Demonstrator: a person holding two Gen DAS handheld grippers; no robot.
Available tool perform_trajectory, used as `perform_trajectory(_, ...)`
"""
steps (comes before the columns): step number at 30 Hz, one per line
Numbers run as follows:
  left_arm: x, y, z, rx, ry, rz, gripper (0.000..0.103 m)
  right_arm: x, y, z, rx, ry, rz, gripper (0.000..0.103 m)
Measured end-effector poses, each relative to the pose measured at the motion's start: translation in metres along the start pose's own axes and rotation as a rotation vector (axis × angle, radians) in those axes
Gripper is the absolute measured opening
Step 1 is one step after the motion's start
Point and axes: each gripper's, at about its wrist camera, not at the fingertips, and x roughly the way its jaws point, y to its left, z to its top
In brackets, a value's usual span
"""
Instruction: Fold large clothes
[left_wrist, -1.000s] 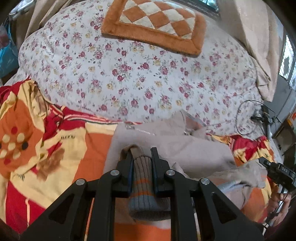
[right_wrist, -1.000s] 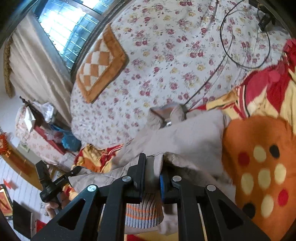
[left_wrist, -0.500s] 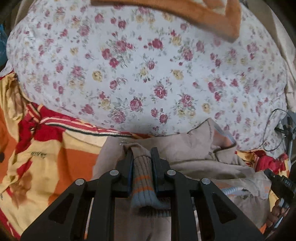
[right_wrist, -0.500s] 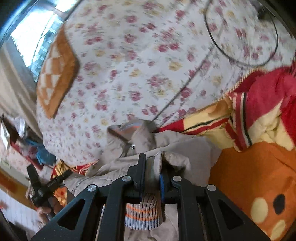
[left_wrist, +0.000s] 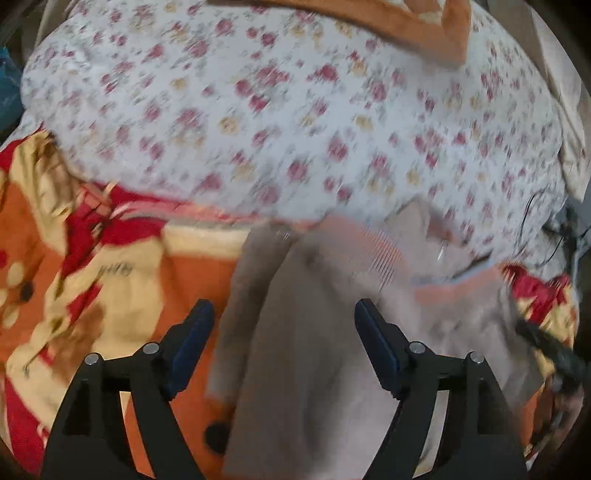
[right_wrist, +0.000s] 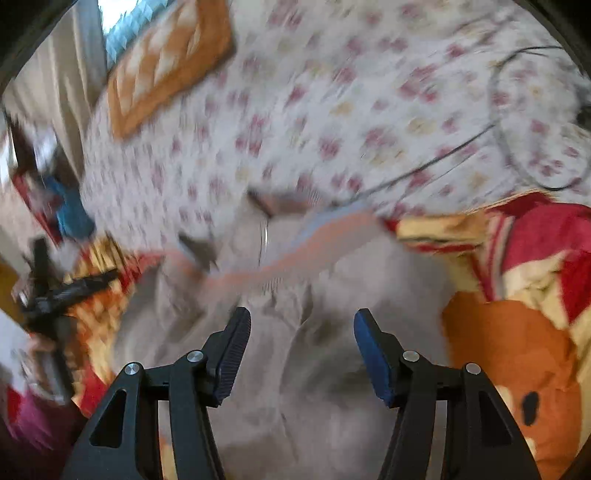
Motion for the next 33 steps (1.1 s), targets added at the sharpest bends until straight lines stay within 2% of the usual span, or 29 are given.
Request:
perform_trajectory(1,0.003,0.002,-0.009,0.000,0.015,0.011,0.078,0.014,0.002,0.000,-0.009,0.026,-0.015,0.059)
perform_trajectory(3,0.008,0.009,-0.026,0.000,0.042,0.018,0.078,0.061,-0.001,0.004,-0.014,0.106,-0.102,0.058)
perform_trajectory(5,0.014,0.015,-0.037,-0.010,0.051,0.027,0.078,0.086,-0.012,0.008,0.023,0.122,-0.174,0.056)
perform_trajectory(8,0.021,0.022,-0.044,-0.015,0.050,0.031,0.078,0.070,-0.017,0.018,0.132,0.067,-0.208,0.061)
perform_trajectory(10,0.031,0.025,-0.045,-0.028,0.048,0.036,0.078,0.050,-0.004,0.019,0.117,0.019,-0.155,0.063)
perform_trajectory(12,0.036,0.027,-0.044,-0.051,0.066,0.019,0.078,0.044,0.022,0.017,0.035,0.025,-0.105,0.076)
perform_trajectory(14,0.035,0.027,-0.044,-0.056,0.068,0.000,0.078,0.061,0.051,0.012,-0.060,0.090,-0.074,0.080)
perform_trajectory(16,0.031,0.029,-0.044,-0.049,0.049,0.009,0.078,0.087,0.071,0.009,-0.122,0.168,-0.051,0.080)
perform_trajectory(17,0.029,0.031,-0.044,-0.046,0.039,0.015,0.078,0.101,0.082,0.005,-0.175,0.194,-0.072,0.067)
perform_trajectory(18,0.028,0.033,-0.043,-0.048,0.033,0.017,0.078,0.113,0.094,0.002,-0.252,0.194,-0.135,0.024)
perform_trajectory(19,0.026,0.036,-0.042,-0.054,0.028,0.017,0.078,0.120,0.101,0.002,-0.300,0.178,-0.186,0.006)
perform_trajectory(21,0.023,0.042,-0.038,-0.072,0.020,0.004,0.078,0.122,0.101,0.014,-0.268,0.123,-0.194,0.005)
perform_trajectory(23,0.020,0.046,-0.033,-0.092,0.006,-0.022,0.078,0.120,0.091,0.030,-0.200,0.034,-0.229,0.005)
perform_trajectory(24,0.018,0.047,-0.031,-0.096,-0.003,-0.049,0.078,0.125,0.084,0.036,-0.165,0.019,-0.248,0.005)
perform_trajectory(27,0.015,0.047,-0.031,-0.104,0.005,-0.134,0.078,0.149,0.072,0.039,-0.107,0.062,-0.244,0.009)
perform_trajectory(29,0.015,0.048,-0.034,-0.120,0.037,-0.193,0.078,0.148,0.074,0.034,-0.126,0.065,-0.222,0.021)
perform_trajectory(30,0.016,0.047,-0.035,-0.123,0.050,-0.210,0.078,0.141,0.074,0.032,-0.123,0.065,-0.199,0.030)
perform_trajectory(33,0.016,0.049,-0.039,-0.142,0.083,-0.241,0.079,0.092,0.063,0.017,-0.045,0.073,-0.062,0.055)
